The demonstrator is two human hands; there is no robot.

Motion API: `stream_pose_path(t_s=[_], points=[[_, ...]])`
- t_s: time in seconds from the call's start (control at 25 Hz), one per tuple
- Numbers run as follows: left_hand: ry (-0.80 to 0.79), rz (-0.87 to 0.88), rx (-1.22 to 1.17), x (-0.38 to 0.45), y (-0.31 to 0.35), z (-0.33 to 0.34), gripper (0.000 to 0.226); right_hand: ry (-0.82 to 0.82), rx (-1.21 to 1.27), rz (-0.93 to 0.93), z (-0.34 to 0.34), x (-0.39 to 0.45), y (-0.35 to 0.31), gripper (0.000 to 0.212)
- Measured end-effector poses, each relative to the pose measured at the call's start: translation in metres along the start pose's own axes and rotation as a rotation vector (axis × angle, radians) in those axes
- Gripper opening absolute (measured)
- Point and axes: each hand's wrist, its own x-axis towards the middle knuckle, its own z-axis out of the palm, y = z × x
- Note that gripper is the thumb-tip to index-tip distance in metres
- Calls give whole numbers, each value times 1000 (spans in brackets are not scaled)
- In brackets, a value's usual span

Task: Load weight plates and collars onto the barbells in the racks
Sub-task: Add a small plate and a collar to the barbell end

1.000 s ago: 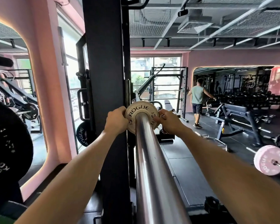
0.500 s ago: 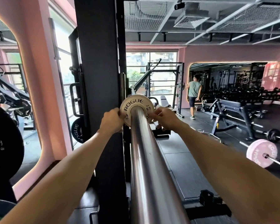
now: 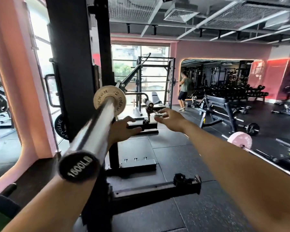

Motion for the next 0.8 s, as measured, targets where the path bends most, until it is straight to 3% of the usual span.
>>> stream_pose_path(t_s=[0.16,0.36,0.52,0.8], points=[[-47,63,-23,-9,64,30,55,26,-53,97,-30,-41,53,59],[-113,73,-37,13,89,87,50,25,-123,213,-51,-49,119,60],[-185,48,-2,56,77,164,48,17,-191,310,-45,-28,189,60],[-407,-49,10,132,40,297,48,-167,-288,501,4,25,326,57]])
